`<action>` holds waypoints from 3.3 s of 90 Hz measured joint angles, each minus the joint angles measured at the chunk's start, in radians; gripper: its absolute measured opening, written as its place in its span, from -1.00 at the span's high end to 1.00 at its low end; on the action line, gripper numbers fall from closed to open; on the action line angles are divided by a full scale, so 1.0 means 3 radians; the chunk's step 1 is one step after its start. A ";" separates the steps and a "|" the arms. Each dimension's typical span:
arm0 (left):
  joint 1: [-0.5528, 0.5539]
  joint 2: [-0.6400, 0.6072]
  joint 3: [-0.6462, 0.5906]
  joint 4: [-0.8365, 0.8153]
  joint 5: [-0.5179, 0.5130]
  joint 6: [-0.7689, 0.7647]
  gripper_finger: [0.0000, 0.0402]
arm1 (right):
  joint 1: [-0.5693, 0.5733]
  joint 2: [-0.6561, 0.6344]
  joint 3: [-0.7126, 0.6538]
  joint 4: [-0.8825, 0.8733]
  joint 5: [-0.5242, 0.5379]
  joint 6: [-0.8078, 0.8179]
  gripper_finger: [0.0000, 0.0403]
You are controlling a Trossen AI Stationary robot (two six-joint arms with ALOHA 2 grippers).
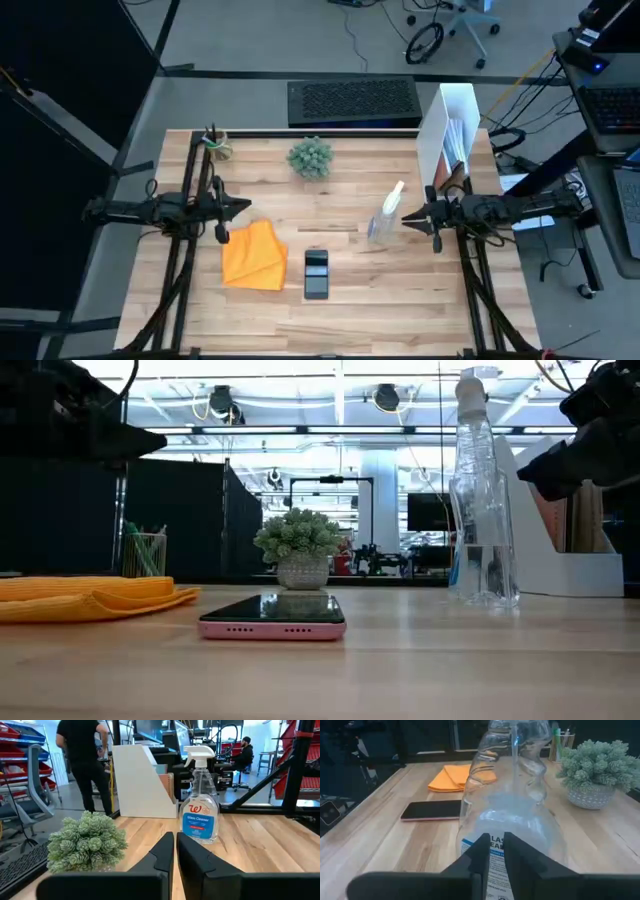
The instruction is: Apply microfiber cloth
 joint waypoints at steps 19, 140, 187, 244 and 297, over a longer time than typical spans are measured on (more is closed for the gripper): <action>0.0000 0.0000 0.0000 0.0000 0.0000 0.0000 0.96 | 0.0000 0.0000 0.0000 0.0000 0.0000 -0.0001 0.81; 0.0000 0.0388 0.0063 0.0050 0.0110 -0.1258 0.96 | 0.0490 0.2127 0.1171 0.1688 0.0126 0.0681 0.81; 0.0000 0.1077 0.0309 0.0045 0.0561 -0.1395 0.96 | 0.0851 0.4348 0.3827 -0.0615 0.0268 0.1739 0.76; -0.0327 0.1876 0.0457 0.0111 0.0866 -0.1475 0.96 | 0.1491 0.5427 0.4178 -0.1240 0.0920 0.4466 -0.07; -0.0773 0.3973 0.1138 0.0452 0.0805 -0.1534 0.96 | 0.1176 0.6345 0.4056 -0.0454 0.0968 0.4982 -0.09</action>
